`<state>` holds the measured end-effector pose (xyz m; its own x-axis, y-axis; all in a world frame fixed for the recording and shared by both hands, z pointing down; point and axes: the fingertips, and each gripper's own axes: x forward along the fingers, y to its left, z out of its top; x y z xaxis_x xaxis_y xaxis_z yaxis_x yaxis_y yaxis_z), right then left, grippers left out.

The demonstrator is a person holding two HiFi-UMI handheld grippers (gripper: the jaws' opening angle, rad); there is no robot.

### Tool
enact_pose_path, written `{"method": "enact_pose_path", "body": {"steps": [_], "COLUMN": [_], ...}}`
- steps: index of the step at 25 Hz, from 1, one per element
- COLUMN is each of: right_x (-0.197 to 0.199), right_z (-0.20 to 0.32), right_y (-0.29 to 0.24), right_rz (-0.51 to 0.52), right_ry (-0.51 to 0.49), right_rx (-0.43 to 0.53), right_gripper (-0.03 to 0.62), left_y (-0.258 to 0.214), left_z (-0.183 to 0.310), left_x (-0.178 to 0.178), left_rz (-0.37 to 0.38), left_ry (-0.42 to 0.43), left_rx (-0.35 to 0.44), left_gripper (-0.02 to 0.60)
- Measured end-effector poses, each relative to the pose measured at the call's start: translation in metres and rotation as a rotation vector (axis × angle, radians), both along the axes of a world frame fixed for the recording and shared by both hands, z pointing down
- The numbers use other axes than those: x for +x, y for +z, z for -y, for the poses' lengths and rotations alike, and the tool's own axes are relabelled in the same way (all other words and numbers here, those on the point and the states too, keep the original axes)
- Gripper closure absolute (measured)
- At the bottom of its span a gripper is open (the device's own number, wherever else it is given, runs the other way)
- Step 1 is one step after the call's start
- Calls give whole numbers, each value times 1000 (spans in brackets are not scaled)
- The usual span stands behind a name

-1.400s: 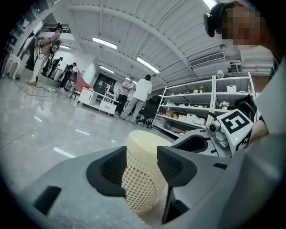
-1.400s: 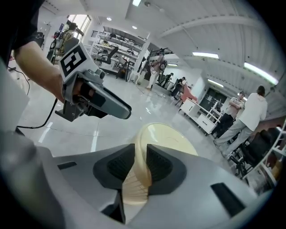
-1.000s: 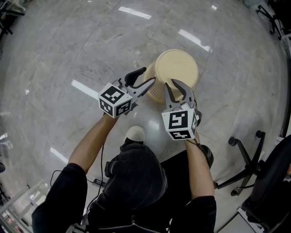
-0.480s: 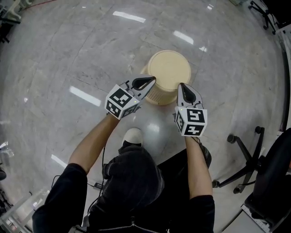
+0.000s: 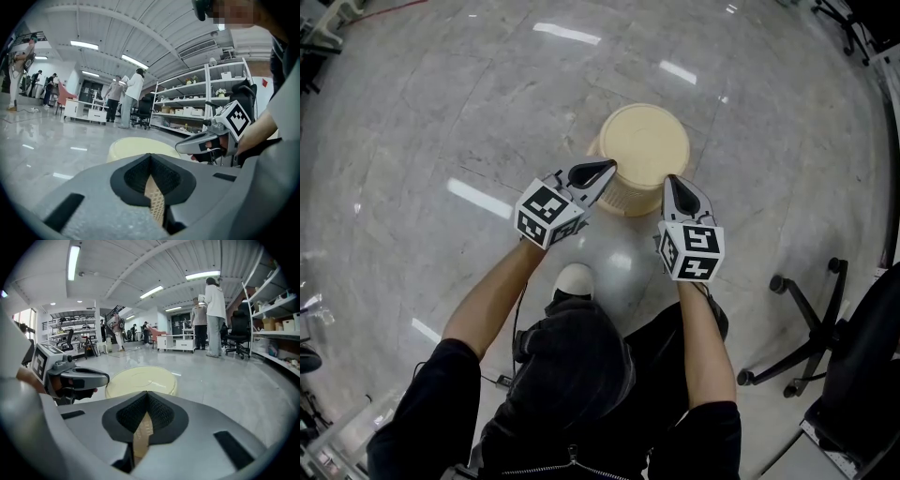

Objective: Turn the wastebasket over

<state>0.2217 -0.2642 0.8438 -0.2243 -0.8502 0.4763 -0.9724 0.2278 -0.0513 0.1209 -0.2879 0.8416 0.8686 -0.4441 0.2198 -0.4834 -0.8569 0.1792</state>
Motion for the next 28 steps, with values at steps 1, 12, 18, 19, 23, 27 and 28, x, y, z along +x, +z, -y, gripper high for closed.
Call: {"method": "enact_pose_path", "body": {"steps": [1, 12, 18, 19, 23, 27, 28], "right_x": [0, -2, -10, -11, -15, -19, -20], "right_z": [0, 6, -4, -6, -11, -17, -18], "right_y": [-3, -103, -217, -239, -334, -428, -449], "right_rz": [4, 6, 6, 10, 27, 24, 25], "right_ry": [0, -9, -20, -19, -20, -26, -27], "right_rx": [-1, 8, -15, -15, -17, 2, 6], "right_gripper": [583, 585, 585, 585, 585, 585, 585], "left_y": [-5, -115, -229, -250, -339, -427, -448], "left_z": [0, 11, 5, 3, -1, -9, -11], "left_x": [-2, -17, -25, -26, -30, -31, -31], "left_rz": [1, -33, -26, -24, -16, -11, -12], "left_ry": [-8, -12, -24, -28, -41, -46, -46], "left_rx": [18, 40, 28, 26, 12, 24, 30], "left_gripper": [577, 577, 577, 577, 577, 577, 577]}}
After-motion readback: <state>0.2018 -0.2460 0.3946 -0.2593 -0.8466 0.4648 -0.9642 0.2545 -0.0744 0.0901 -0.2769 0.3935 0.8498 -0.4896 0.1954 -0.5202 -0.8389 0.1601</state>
